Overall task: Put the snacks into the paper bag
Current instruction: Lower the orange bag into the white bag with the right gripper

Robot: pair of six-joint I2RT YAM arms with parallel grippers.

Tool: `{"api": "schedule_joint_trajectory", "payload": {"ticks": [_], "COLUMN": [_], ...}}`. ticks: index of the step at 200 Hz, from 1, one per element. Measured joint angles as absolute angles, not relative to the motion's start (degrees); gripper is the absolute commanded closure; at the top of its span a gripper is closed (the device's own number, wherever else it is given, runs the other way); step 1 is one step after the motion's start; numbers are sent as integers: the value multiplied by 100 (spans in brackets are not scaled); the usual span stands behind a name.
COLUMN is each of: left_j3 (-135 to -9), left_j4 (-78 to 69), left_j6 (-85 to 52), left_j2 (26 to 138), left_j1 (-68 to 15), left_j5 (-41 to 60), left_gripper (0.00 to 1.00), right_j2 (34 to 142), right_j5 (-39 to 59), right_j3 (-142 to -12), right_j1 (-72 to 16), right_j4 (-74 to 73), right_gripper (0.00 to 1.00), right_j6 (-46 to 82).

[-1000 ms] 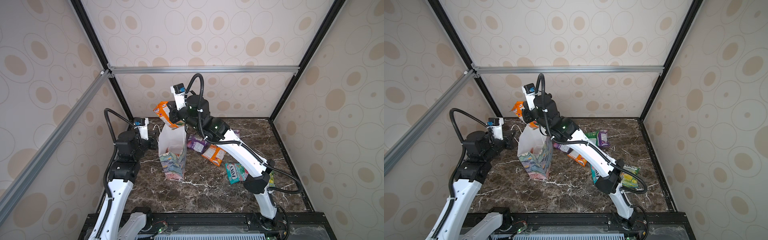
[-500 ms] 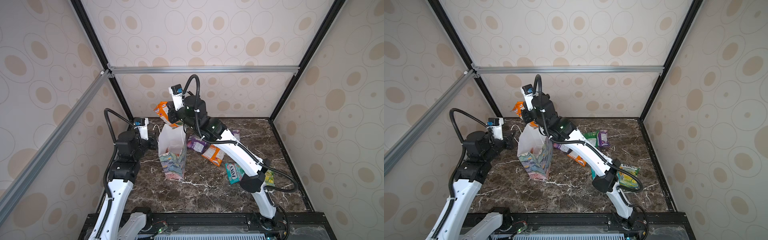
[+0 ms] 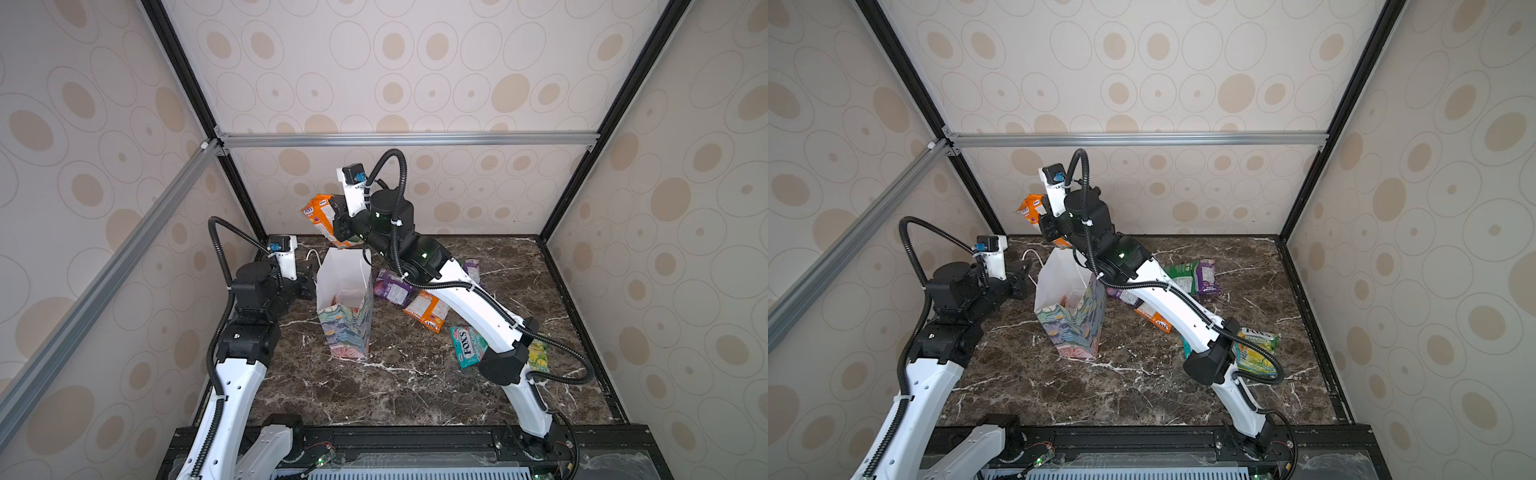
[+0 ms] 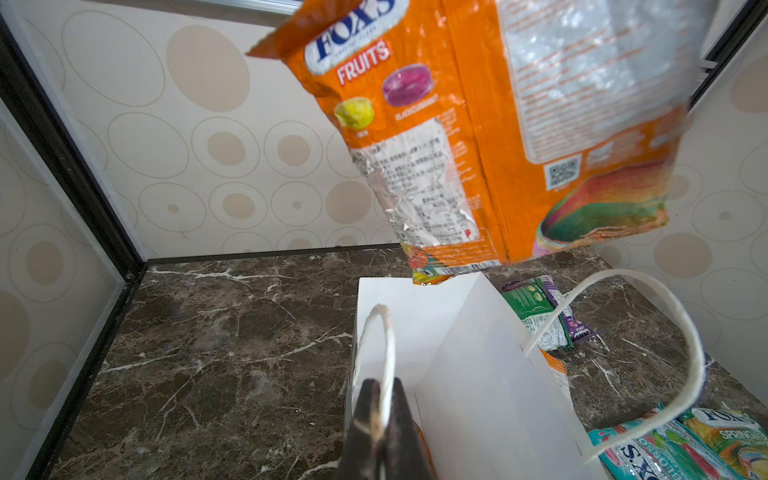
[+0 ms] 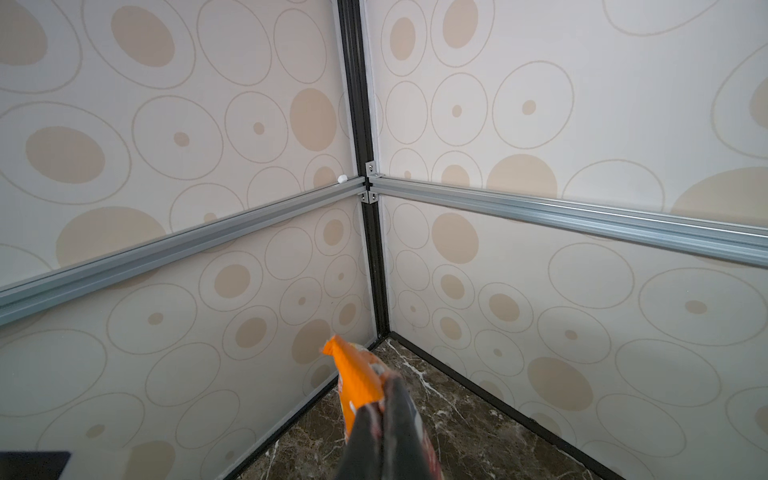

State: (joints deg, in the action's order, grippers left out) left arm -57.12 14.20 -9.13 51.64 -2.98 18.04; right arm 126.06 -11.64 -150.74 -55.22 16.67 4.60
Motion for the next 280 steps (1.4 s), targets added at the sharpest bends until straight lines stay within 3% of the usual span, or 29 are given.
{"api": "schedule_joint_trajectory", "payload": {"ticks": [117, 280], "left_j3": [-5712, -5712], "left_j4": [1420, 1422], "left_j6": [-913, -913], "left_j2": [5164, 5164], "left_j1": [-298, -298], "left_j5": [1785, 1761], "left_gripper": [97, 97], "right_j2": [12811, 11922], "right_j5": [-768, -705], "right_j3": [-14160, -13443], "right_j1": [-5245, -5306], "right_j4": [1855, 2191], "right_gripper": [100, 100], "right_j6": [740, 615]}}
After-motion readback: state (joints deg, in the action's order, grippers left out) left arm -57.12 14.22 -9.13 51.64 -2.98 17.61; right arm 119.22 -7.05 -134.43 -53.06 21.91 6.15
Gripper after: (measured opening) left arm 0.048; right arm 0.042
